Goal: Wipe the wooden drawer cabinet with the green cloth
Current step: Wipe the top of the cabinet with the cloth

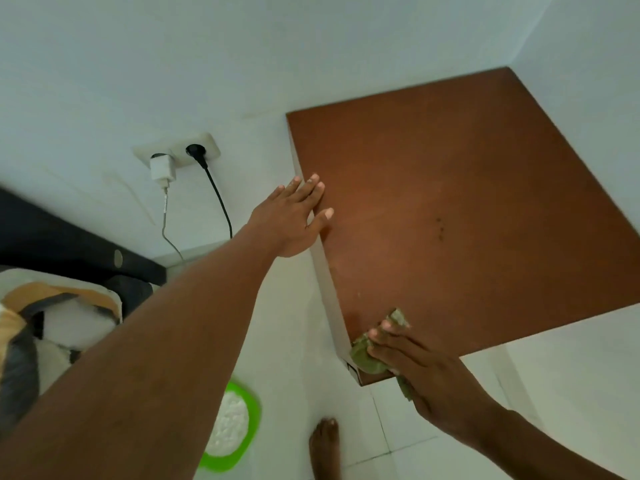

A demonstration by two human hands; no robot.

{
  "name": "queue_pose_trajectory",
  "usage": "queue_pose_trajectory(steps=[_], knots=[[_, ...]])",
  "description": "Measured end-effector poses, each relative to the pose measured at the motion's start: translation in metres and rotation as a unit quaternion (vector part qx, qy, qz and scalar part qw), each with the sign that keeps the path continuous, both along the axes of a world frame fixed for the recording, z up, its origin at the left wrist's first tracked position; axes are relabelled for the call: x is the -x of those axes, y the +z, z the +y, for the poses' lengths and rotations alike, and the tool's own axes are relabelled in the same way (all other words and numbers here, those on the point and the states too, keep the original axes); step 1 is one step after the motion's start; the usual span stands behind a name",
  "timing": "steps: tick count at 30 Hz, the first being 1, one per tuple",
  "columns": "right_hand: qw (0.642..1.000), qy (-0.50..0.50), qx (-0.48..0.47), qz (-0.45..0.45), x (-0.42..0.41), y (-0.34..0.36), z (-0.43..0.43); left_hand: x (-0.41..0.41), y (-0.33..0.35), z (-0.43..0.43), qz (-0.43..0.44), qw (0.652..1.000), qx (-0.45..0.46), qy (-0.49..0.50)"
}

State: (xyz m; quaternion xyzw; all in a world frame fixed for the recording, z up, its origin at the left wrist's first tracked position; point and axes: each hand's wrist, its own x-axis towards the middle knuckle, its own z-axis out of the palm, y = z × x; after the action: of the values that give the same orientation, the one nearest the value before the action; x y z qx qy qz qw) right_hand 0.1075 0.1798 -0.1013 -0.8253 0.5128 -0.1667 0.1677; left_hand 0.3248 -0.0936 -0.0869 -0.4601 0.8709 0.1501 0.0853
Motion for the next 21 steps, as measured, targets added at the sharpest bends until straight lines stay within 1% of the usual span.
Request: queue_pose_trajectory(steps=[2,4,6,8,11,14,16,17,19,21], knots=[[1.000,0.024,0.002,0.001,0.006,0.016,0.011,0.002,0.002,0.005,-0.020,1.000,-0.006,0.010],[0.999,0.010,-0.014,-0.042,0.016,0.040,0.010,0.005,0.004,0.011,-0.030,0.999,-0.012,0.019],[0.992,-0.052,-0.041,-0.110,0.031,0.060,-0.008,0.007,0.006,0.020,-0.016,1.000,-0.001,0.023],[0.983,-0.138,-0.027,-0.119,0.047,0.069,-0.044,0.005,0.007,0.030,0.005,1.000,0.021,0.013],[0.974,-0.214,0.002,-0.075,0.071,0.064,-0.114,0.001,0.005,0.046,0.017,1.000,0.023,-0.004],[0.963,-0.260,0.032,-0.065,0.093,0.050,-0.184,-0.001,0.001,0.057,0.024,1.000,0.014,-0.009],[0.954,-0.294,0.021,-0.061,0.104,0.042,-0.222,0.002,-0.003,0.061,0.040,0.999,0.009,-0.001],[0.953,-0.300,0.000,-0.042,0.107,0.033,-0.235,0.004,-0.005,0.063,0.052,0.999,0.005,0.008],[0.956,-0.286,-0.041,0.052,0.104,0.012,-0.247,0.006,-0.010,0.065,0.075,0.997,-0.005,0.022],[0.954,-0.262,-0.046,0.142,0.092,-0.006,-0.247,0.003,-0.014,0.060,0.080,0.997,-0.009,0.012]])
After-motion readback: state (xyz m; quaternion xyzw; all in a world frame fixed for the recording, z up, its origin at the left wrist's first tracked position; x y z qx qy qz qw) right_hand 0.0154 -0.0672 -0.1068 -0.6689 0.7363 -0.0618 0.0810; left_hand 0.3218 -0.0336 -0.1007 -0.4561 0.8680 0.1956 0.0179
